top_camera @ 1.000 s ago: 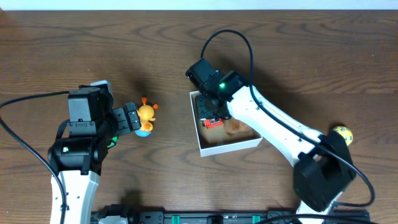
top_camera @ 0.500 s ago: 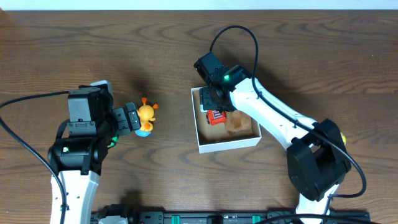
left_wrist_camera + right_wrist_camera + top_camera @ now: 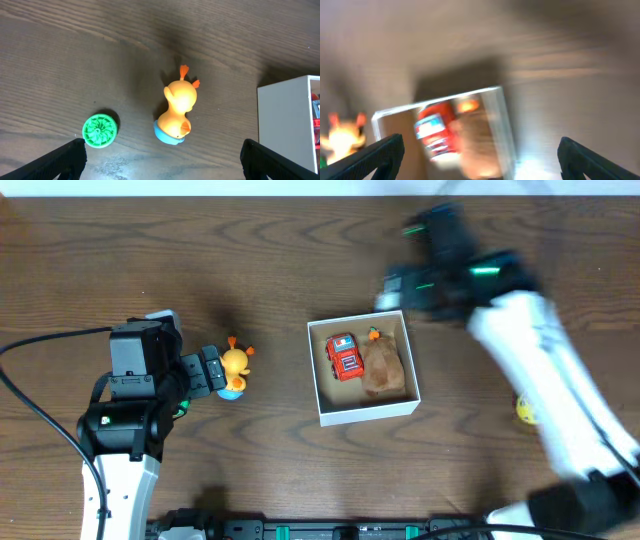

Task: Pack container
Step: 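Move the right gripper to the yellow lettered ball and grasp it, then place the yellow ball into the box and withdraw the right gripper, then reach the left gripper down and grasp the orange duck toy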

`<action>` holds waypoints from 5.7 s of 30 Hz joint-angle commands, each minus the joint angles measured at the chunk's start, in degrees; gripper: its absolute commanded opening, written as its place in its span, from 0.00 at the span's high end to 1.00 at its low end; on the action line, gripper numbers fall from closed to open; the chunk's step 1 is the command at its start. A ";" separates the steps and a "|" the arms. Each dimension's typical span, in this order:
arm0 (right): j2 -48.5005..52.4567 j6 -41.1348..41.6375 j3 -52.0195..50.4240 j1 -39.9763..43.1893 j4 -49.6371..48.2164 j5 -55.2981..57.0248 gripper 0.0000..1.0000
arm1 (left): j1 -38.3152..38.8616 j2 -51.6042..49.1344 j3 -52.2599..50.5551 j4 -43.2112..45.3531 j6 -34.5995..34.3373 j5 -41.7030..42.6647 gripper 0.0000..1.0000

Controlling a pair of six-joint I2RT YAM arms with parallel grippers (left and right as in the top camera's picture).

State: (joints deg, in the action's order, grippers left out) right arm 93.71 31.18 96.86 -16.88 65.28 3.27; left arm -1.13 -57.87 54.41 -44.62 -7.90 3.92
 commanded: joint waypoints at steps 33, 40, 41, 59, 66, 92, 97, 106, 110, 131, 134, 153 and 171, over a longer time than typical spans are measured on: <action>-4.52 -2.51 -43.15 40.39 -16.28 1.27 0.01 | -0.20 -0.11 1.11 -0.13 -0.52 -0.04 0.02; -4.52 -2.51 -46.80 40.61 -20.33 1.29 0.09 | -0.20 -0.11 1.11 -0.15 -0.52 -0.04 0.02; -4.52 -2.51 -46.84 40.61 -20.39 1.46 0.14 | -0.20 -0.11 1.11 -0.20 -0.52 -0.04 0.02; -4.57 -2.54 -46.77 40.48 -21.38 2.54 0.89 | -0.20 -0.11 1.11 -0.37 -0.52 -0.04 0.02; -7.93 -3.67 -42.01 37.24 -18.56 2.47 0.99 | -0.20 -0.11 1.11 -0.33 -0.52 -0.04 0.02; -5.35 -21.75 -25.57 -19.32 -21.86 -6.73 0.97 | -0.20 -0.11 1.11 -0.33 -0.52 -0.04 0.02; 0.59 -22.25 -25.57 -23.43 -23.96 -6.78 0.97 | -0.20 -0.11 1.11 -0.33 -0.52 -0.04 0.02; 1.92 -23.80 -25.57 -25.94 -23.39 -6.73 0.28 | -0.20 -0.11 1.11 -0.31 -0.52 -0.04 0.02; 1.86 -23.80 -25.55 -25.59 -23.76 -6.49 0.25 | -0.20 -0.11 1.11 -0.31 -0.52 -0.04 0.02; -9.77 -11.67 -13.20 14.03 -8.04 0.17 0.01 | -0.20 -0.11 1.22 -0.94 -0.20 1.55 0.02; -9.38 -11.69 -14.38 22.64 -3.91 -4.04 0.01 | 0.46 -0.66 3.82 -2.21 0.55 2.80 0.02; -9.16 -12.66 -25.09 30.64 -6.86 -6.49 0.01 | 6.47 -38.62 18.73 -8.92 -3.80 -0.26 0.02; -9.16 -13.05 -25.09 30.64 -6.75 -6.75 0.01 | 6.45 -49.64 18.56 -7.85 -3.78 -0.28 0.70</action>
State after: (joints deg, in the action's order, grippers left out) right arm 84.27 18.44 72.03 13.65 58.46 -3.07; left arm 5.28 -107.13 73.17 -52.58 -11.79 4.10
